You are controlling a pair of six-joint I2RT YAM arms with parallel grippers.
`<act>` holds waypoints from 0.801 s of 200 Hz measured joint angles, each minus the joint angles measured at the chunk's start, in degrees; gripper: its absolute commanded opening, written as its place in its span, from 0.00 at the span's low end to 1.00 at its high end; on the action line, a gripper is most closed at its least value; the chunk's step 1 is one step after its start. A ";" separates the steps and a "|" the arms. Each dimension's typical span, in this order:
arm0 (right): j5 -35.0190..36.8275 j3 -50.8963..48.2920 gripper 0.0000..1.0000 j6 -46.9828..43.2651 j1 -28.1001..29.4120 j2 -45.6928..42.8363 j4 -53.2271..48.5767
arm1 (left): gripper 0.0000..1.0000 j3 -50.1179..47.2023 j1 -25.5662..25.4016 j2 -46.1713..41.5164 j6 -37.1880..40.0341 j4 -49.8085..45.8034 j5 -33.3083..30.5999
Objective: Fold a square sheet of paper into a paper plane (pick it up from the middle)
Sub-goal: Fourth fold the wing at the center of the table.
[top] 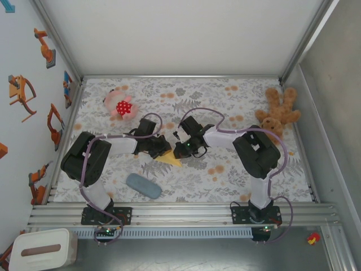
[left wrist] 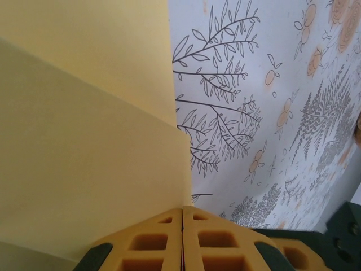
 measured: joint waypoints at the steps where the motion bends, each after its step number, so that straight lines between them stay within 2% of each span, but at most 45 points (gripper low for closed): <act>1: -0.07 -0.04 0.03 0.00 0.00 -0.09 0.04 | 0.07 0.00 0.00 0.02 0.00 0.00 0.00; 78: -4.00 -3.76 0.03 0.66 0.00 -2.73 1.97 | 0.07 0.68 0.00 1.07 0.02 0.07 0.00; 160: -1.07 -3.76 0.00 1.31 0.00 -0.42 0.96 | 0.07 0.96 0.00 1.31 0.24 0.20 0.00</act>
